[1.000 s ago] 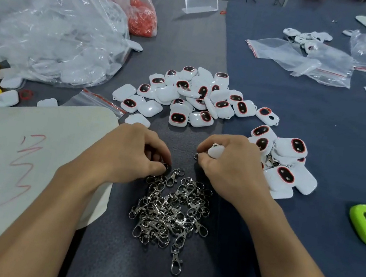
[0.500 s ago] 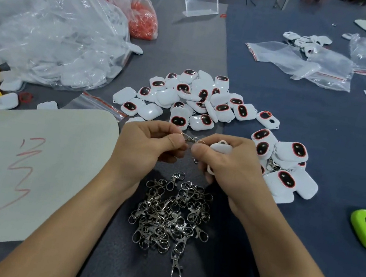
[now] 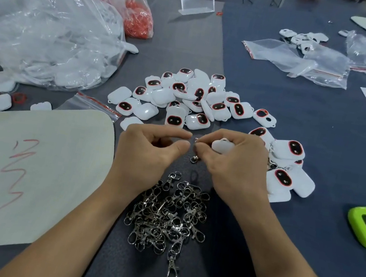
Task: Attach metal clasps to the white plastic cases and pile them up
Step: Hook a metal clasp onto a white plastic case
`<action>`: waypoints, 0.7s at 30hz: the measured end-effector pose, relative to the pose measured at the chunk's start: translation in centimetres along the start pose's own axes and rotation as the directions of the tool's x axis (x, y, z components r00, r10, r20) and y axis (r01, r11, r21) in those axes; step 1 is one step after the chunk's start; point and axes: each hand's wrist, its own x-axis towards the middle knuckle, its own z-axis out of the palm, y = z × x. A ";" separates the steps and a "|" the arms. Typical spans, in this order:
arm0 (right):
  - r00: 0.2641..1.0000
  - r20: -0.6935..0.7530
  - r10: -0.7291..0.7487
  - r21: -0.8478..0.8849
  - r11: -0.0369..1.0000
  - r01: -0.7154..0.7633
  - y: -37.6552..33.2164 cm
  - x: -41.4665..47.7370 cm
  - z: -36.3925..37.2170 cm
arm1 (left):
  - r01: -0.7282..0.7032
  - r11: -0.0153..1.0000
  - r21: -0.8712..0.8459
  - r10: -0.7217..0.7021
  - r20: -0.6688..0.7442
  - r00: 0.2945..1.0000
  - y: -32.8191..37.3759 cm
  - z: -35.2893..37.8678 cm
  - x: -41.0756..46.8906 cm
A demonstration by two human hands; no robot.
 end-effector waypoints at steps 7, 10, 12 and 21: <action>0.994 0.075 -0.082 -0.092 0.992 0.088 0.0 -0.2 0.1 | -0.119 0.985 0.126 0.116 0.027 0.993 -0.2 -0.1 -0.3; 0.997 0.059 -0.057 0.012 0.998 0.056 0.1 0.0 0.0 | -0.140 0.978 0.157 0.139 0.018 0.990 -0.3 0.3 -0.5; 0.998 0.064 -0.019 0.092 0.996 0.013 0.0 0.1 0.2 | -0.135 0.981 0.139 0.133 0.020 0.991 -0.3 0.5 -0.4; 0.993 0.098 0.061 0.252 0.964 -0.084 0.1 0.2 0.8 | -0.060 0.998 -0.022 0.060 -0.013 0.998 -0.4 0.4 0.2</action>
